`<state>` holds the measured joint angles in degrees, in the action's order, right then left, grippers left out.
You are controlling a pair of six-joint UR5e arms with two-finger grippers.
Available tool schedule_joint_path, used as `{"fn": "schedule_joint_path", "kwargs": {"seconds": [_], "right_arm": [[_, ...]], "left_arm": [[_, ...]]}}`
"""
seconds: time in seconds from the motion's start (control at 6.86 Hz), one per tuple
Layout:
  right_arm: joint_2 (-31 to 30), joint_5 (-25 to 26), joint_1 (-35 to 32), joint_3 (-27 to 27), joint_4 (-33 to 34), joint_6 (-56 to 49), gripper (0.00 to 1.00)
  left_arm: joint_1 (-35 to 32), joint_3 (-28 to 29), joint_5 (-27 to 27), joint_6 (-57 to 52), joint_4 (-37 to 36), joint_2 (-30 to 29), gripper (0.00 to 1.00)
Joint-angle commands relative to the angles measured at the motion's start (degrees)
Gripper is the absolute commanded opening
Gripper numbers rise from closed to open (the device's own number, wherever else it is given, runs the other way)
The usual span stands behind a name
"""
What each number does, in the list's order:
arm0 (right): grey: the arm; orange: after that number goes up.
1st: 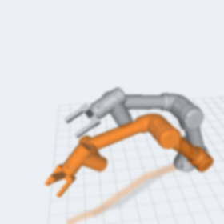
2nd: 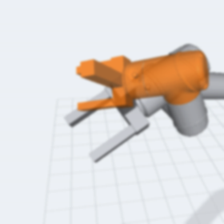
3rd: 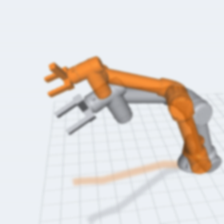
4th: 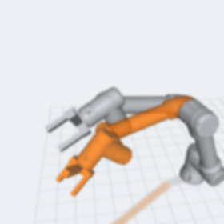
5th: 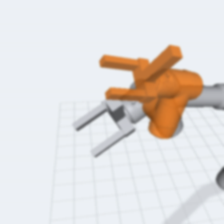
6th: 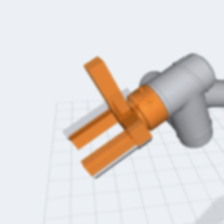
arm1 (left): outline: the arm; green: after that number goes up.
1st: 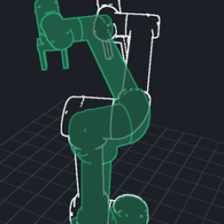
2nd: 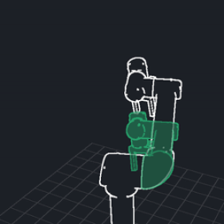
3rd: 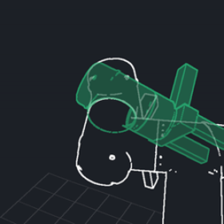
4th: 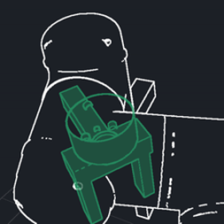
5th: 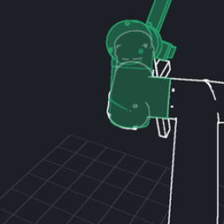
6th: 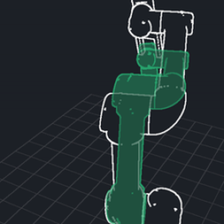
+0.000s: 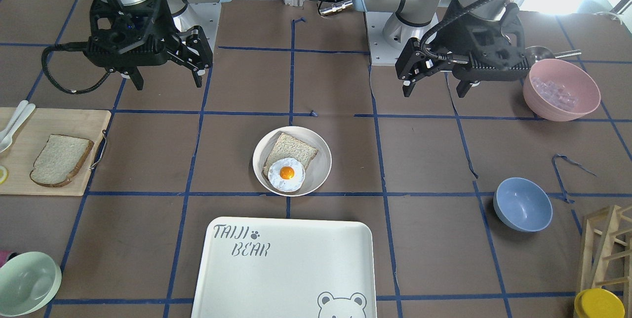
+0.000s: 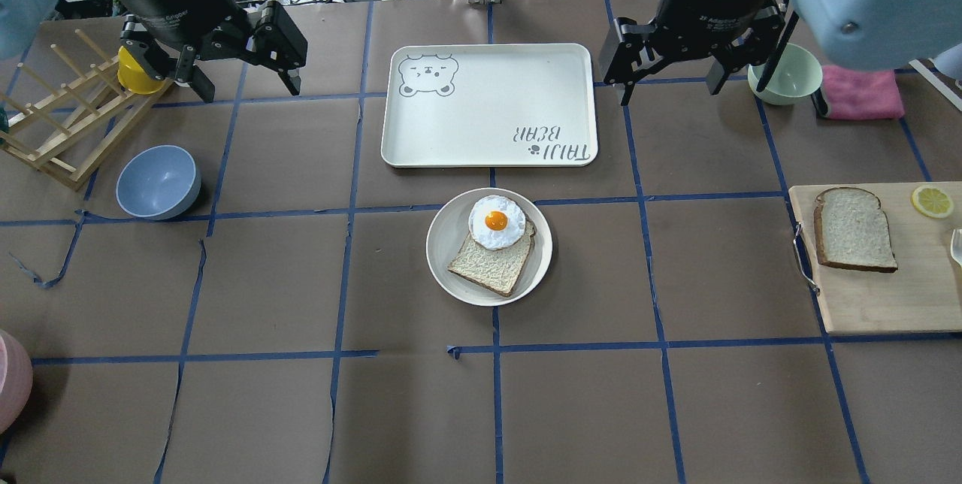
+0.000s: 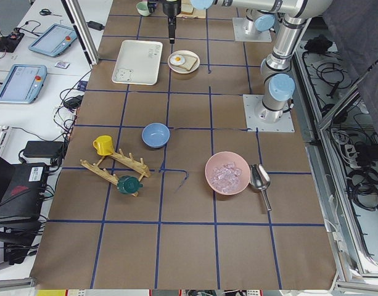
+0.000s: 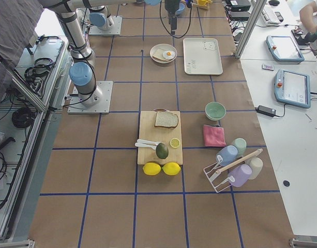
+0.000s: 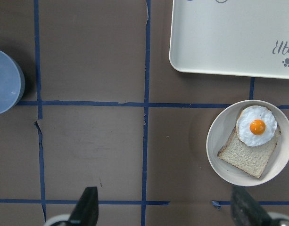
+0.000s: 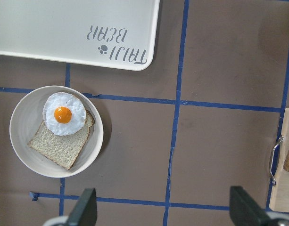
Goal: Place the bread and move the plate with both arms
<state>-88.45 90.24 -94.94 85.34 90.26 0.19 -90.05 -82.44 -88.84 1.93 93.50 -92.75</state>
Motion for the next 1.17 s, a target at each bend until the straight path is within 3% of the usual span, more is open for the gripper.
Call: {"fn": "schedule_joint_path", "kwargs": {"seconds": [0.0,1.02], "right_arm": [[-0.23,-0.24,3.34,0.18,0.53,-1.76,1.00],[-0.23,-0.15,3.35,1.14,0.53,-1.68,1.00]], "left_arm": [[-0.04,-0.01,-0.10,0.00,0.19,0.11,1.00],[-0.12,-0.01,0.42,0.00,0.10,0.02,1.00]]}}
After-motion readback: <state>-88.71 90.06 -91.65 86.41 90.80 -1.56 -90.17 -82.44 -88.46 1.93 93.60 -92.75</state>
